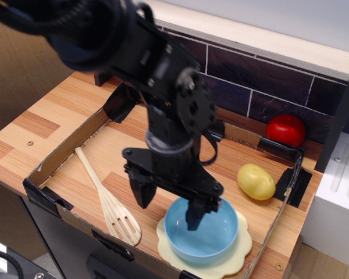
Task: Take bowl off plate
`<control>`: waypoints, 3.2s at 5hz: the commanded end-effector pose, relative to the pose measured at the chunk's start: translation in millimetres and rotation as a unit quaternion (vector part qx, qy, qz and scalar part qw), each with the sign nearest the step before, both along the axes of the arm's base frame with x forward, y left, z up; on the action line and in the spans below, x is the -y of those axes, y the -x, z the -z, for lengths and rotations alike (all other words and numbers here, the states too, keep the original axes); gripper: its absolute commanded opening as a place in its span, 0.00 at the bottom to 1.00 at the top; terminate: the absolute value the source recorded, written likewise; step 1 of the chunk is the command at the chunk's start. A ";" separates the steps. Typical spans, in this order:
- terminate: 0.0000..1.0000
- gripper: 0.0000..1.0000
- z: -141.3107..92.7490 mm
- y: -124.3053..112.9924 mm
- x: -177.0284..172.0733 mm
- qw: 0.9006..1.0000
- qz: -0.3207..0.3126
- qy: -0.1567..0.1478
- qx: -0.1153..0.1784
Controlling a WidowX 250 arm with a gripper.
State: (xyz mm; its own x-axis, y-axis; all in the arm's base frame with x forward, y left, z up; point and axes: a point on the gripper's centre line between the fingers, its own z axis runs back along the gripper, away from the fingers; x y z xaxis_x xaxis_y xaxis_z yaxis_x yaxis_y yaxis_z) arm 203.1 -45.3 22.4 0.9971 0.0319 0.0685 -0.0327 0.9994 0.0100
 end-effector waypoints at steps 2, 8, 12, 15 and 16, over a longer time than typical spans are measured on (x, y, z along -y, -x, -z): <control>0.00 0.00 1.2 -10.3 2.8 1.000 0.005 0.008 0.012; 0.00 0.00 -27.5 -51.3 -90.5 0.989 -0.135 0.027 0.051; 0.00 1.00 -11.1 -75.3 -127.6 0.981 -0.189 -0.007 0.039; 0.00 1.00 -56.2 -70.2 -113.0 0.977 -0.190 0.009 0.100; 0.00 1.00 -67.7 -67.8 -109.8 0.978 -0.184 0.012 0.100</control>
State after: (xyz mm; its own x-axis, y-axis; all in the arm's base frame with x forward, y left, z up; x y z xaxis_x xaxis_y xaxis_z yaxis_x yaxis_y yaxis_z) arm 268.3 61.7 74.5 0.8958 0.3952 0.2036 -0.3942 0.9178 -0.0468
